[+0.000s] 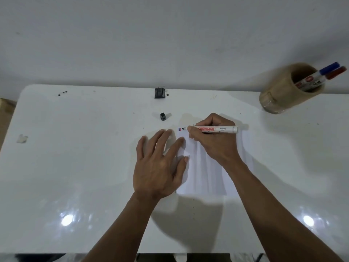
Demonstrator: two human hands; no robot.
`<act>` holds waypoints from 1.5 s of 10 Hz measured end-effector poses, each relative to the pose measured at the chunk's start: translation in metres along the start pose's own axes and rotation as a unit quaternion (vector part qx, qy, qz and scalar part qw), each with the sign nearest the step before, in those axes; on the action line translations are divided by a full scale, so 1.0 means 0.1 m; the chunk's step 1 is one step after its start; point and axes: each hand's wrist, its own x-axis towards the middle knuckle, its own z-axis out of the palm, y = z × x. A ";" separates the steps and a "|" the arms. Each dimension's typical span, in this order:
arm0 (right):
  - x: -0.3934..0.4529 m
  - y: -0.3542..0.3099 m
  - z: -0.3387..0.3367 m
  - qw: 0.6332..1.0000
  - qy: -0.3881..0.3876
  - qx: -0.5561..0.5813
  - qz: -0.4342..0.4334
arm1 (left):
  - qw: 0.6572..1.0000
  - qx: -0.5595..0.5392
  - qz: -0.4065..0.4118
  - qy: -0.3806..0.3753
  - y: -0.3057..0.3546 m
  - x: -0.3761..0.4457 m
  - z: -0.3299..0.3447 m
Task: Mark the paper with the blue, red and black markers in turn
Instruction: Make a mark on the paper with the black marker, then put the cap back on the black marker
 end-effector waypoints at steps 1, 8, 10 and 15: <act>0.00 0.01 0.01 1.000 0.001 0.004 -0.003 | 1.000 0.000 0.001 0.003 -0.01 -0.01 0.01; 0.06 0.06 -0.01 1.000 -0.022 -0.021 -0.002 | 1.000 -0.008 -0.005 0.009 -0.01 0.00 0.04; 0.05 0.05 -0.01 0.999 -0.023 -0.022 0.003 | 1.000 -0.010 -0.003 0.013 -0.01 0.01 0.05; -0.10 -0.42 -0.37 0.976 -0.018 0.206 0.072 | 0.977 -0.168 -0.113 0.068 -0.01 0.09 -0.12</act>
